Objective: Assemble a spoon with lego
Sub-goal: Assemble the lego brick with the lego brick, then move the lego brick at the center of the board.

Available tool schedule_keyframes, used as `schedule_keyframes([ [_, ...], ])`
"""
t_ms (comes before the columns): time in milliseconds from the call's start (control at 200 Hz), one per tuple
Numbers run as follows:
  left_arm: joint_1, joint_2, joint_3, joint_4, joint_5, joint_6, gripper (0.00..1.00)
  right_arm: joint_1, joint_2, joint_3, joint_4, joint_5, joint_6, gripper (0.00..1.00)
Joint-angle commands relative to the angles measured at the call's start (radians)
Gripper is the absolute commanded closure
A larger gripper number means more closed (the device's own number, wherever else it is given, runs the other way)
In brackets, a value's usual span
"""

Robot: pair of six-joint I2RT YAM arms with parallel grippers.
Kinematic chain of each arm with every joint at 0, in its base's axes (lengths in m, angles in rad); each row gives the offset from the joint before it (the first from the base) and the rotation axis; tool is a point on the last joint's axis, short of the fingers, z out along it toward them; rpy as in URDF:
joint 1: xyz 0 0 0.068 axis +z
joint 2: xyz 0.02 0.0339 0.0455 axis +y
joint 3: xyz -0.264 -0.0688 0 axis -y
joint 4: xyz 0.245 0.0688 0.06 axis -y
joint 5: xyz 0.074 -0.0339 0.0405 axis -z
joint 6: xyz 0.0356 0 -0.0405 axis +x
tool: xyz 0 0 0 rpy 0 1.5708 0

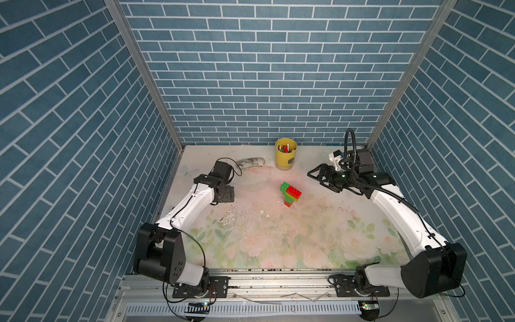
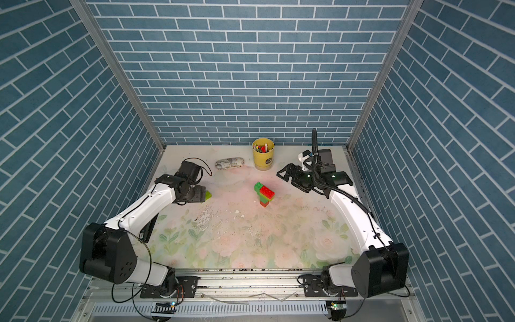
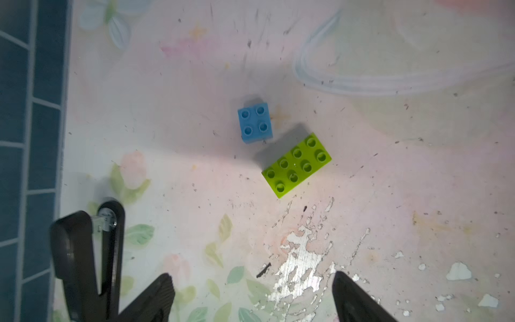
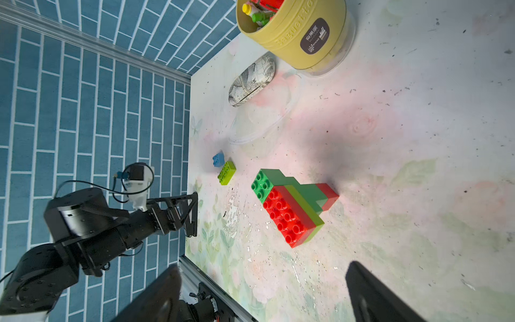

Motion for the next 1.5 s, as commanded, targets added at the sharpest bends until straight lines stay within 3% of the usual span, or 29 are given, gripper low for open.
schedule_keyframes([
  [0,0.035,0.045,-0.036,0.167,0.06,-0.173,0.06,0.003,0.002,0.041,-0.027,-0.008,-0.041,0.07],
  [110,0.055,0.117,-0.043,0.269,0.095,-0.157,0.05,0.004,0.002,0.045,-0.042,-0.003,-0.053,0.07],
  [175,0.078,0.171,-0.024,0.324,0.182,-0.133,0.05,0.003,0.006,0.046,-0.052,-0.001,-0.058,0.07],
  [345,0.102,0.325,0.086,0.33,0.262,-0.075,0.05,0.004,0.014,0.055,-0.057,0.004,-0.059,0.07],
  [580,0.104,0.401,0.134,0.338,0.33,-0.068,0.06,0.003,0.034,0.077,-0.066,0.014,-0.057,0.07],
  [805,-0.034,0.314,0.012,0.385,0.399,-0.14,0.06,0.013,0.073,0.141,-0.083,0.036,-0.066,0.07],
  [870,-0.072,0.279,-0.015,0.378,0.365,-0.162,0.06,0.032,0.091,0.171,-0.097,0.064,-0.074,0.08],
  [1065,-0.057,0.096,-0.093,0.386,0.277,-0.199,0.04,0.158,0.153,0.275,-0.167,0.186,-0.11,0.09],
  [1135,-0.022,0.043,-0.111,0.391,0.29,-0.218,0.03,0.238,0.202,0.348,-0.236,0.292,-0.138,0.09],
  [1305,0.173,-0.036,-0.105,0.325,0.314,-0.206,0.03,0.461,0.367,0.56,-0.342,0.609,-0.186,0.12],
  [1495,0.393,-0.135,-0.169,0.326,0.303,-0.207,0.03,0.659,0.751,0.942,-0.497,0.843,-0.2,0.2],
])
